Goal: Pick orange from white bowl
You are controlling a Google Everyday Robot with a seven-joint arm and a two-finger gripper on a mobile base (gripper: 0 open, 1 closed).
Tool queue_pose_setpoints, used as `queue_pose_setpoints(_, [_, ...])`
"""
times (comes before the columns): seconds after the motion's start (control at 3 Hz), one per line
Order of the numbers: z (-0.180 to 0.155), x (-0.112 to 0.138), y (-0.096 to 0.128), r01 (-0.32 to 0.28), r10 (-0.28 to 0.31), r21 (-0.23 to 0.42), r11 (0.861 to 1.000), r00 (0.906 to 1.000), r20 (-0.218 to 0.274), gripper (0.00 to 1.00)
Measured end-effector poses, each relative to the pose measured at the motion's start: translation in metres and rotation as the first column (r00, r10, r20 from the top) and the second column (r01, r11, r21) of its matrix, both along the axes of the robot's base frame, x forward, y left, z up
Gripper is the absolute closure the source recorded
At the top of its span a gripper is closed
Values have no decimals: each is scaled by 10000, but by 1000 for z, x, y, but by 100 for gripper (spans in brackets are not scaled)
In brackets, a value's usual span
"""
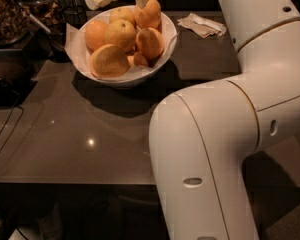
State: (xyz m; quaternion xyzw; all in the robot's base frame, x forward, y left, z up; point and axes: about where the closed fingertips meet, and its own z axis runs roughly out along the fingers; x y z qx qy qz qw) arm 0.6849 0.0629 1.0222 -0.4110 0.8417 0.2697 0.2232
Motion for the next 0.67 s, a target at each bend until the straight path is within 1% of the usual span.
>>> queue_pose_setpoints(0.33, [1, -4, -2, 233, -235, -122, 9997, 9995, -205, 0])
queue_pose_setpoints(0.67, [3, 0, -7, 470, -470, -429, 9980, 9989, 22, 0])
